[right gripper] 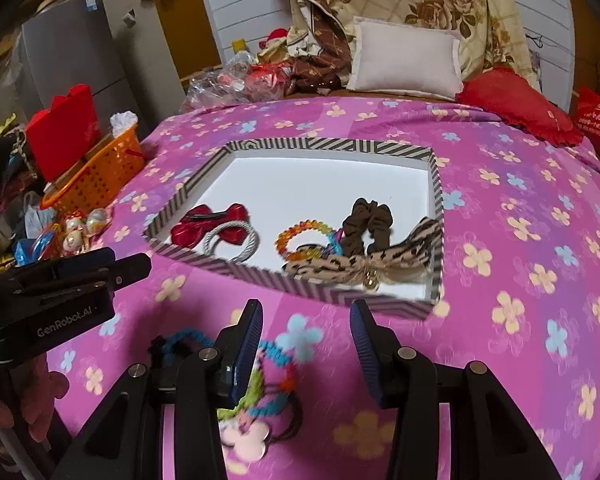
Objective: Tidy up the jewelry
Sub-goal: 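Pull both grippers back toward the remaining bracelets on the bedspread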
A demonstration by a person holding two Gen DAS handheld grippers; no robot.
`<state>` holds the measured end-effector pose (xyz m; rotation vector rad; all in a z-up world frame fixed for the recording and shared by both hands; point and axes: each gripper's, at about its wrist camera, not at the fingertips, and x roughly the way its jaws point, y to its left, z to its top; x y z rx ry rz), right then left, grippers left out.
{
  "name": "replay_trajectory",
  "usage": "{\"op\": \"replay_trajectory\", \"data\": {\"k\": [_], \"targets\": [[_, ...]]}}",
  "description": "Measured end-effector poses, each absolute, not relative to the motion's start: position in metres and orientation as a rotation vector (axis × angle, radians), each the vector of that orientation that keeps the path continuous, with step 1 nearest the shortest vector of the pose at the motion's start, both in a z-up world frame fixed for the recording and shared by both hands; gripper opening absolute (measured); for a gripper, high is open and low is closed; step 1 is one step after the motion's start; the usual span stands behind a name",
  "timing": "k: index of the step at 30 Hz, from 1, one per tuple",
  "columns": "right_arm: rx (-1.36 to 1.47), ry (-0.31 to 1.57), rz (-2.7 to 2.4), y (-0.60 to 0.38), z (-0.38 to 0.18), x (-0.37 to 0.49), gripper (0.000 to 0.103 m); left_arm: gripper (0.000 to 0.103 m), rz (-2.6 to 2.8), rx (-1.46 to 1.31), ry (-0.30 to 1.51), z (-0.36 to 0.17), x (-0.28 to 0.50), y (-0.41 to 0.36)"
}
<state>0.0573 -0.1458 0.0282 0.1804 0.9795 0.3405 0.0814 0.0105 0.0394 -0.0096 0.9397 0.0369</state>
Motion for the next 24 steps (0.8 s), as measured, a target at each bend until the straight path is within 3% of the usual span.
{"op": "replay_trajectory", "data": {"k": [2, 5, 24], "targets": [[0.179, 0.975, 0.338, -0.146, 0.031, 0.049, 0.047, 0.050, 0.043, -0.014, 0.938, 0.039, 0.071, 0.012], [0.182, 0.963, 0.327, -0.147, 0.035, 0.036, 0.061, 0.050, 0.051, -0.010, 0.932, 0.038, 0.056, 0.012], [0.141, 0.974, 0.358, -0.140, 0.039, -0.017, 0.061, 0.050, 0.068, 0.017, 0.891, 0.039, -0.005, 0.014]]}}
